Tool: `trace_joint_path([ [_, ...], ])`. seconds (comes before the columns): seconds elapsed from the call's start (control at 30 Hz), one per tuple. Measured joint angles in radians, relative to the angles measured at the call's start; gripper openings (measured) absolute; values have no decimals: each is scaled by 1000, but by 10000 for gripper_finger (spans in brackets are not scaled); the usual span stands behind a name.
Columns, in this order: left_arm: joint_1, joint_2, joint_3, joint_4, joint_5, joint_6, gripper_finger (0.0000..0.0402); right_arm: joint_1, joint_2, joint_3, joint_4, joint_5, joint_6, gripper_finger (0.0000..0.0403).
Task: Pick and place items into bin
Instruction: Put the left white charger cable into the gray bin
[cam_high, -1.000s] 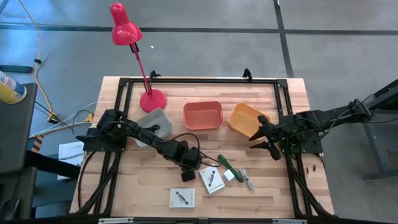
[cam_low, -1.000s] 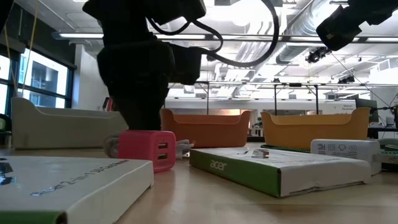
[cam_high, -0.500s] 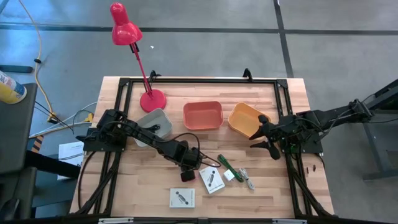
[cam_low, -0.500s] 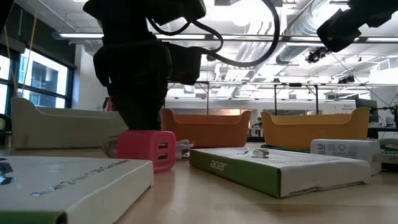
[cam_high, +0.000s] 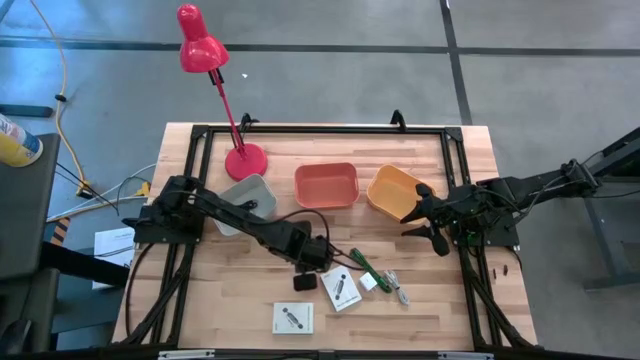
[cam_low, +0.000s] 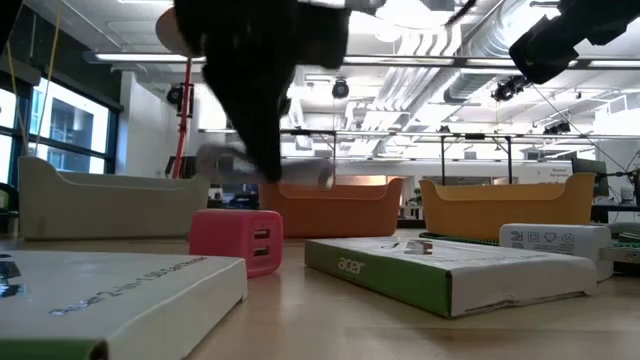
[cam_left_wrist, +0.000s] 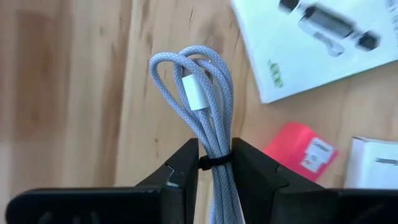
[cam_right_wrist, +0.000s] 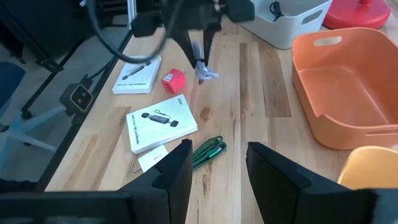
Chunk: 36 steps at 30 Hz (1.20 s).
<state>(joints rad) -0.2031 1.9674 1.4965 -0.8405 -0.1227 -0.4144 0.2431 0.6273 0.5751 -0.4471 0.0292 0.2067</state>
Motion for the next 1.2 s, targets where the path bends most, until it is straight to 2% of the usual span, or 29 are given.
trace_joint_path([
  [0.57,0,-2,412,-511,-160,0,76,0,0,0,2,4,48,142],
  [0.7,0,-2,480,-614,-202,6,76,0,0,0,3,52,69,142],
  [0.87,1,-2,517,-737,-235,41,76,0,0,0,4,113,85,142],
  [1.03,6,-14,513,-730,-283,78,76,0,1,0,14,182,126,142],
  [1.2,29,-34,513,-731,-308,111,76,0,1,0,15,208,178,142],
])
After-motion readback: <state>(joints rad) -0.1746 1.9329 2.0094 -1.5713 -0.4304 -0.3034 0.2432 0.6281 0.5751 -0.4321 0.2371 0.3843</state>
